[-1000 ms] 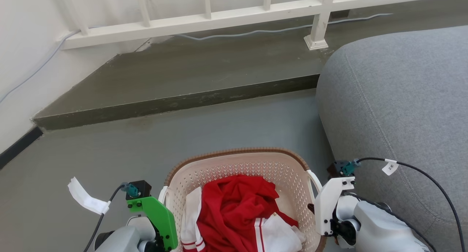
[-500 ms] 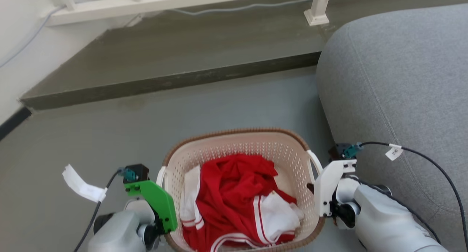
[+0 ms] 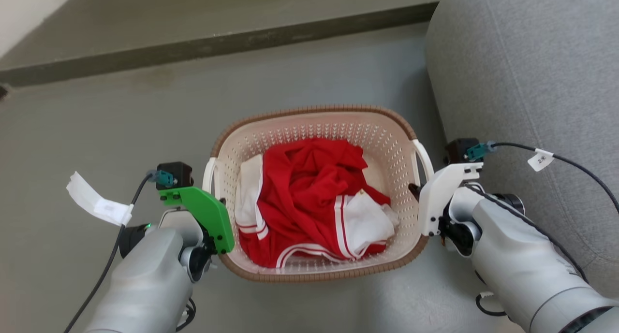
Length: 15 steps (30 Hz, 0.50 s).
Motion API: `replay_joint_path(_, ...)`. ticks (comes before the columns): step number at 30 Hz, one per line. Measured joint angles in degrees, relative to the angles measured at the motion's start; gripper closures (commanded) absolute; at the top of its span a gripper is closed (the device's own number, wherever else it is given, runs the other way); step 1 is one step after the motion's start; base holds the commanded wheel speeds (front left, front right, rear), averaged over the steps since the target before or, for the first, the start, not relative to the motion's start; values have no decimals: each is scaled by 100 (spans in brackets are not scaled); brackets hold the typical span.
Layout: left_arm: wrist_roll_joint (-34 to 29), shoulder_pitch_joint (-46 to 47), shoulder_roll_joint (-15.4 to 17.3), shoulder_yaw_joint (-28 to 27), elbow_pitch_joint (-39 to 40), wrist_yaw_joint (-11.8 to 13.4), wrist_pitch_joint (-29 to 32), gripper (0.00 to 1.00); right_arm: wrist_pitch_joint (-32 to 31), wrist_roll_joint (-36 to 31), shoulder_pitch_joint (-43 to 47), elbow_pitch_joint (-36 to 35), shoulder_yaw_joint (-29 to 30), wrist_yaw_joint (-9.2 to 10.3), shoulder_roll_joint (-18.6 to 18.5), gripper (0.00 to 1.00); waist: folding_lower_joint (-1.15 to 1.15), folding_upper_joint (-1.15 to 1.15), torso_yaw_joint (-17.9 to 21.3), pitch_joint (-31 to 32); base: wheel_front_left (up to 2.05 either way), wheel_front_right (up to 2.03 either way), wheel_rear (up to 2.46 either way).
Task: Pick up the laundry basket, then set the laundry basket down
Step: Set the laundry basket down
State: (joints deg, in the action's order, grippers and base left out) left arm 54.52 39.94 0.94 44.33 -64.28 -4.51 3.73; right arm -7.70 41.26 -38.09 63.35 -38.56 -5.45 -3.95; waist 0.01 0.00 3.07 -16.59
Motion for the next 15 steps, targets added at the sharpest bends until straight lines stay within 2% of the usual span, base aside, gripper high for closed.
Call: replay_joint_path(15, -136, 741, -1, -57, 98, 0, -313, 100, 439, -41, -657, -93, 123, 97, -129, 100, 0, 0, -61, -1201, 0, 0, 0)
